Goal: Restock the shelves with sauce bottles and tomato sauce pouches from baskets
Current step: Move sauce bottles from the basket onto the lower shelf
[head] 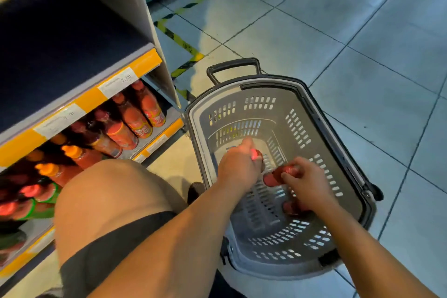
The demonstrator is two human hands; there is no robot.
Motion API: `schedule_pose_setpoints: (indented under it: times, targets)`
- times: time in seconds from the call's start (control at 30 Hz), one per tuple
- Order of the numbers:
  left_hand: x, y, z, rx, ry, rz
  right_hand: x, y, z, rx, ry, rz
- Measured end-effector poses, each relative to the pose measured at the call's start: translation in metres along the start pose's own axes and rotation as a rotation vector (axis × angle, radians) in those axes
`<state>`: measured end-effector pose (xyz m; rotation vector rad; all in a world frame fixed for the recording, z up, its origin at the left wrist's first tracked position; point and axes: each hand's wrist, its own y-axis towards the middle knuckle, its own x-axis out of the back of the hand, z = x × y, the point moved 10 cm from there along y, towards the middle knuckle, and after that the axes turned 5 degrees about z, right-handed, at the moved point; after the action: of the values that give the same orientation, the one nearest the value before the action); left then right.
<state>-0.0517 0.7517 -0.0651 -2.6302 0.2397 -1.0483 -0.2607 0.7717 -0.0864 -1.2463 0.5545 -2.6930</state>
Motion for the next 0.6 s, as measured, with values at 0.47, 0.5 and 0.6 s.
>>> schedule_pose_setpoints:
  times: [0.47,0.5,0.6]
  targets:
    - [0.188,-0.126,0.012,-0.202,-0.374,-0.478,0.055,-0.072,0.159,0.334,0.161,-0.237]
    - [0.202,-0.142,0.015,-0.223,-0.37,-0.513,0.054,-0.076,0.173,0.364,0.157,-0.231]
    - [0.242,-0.196,0.024,-0.272,-0.291,-0.604,0.044,-0.089,0.217,0.475,0.148,-0.195]
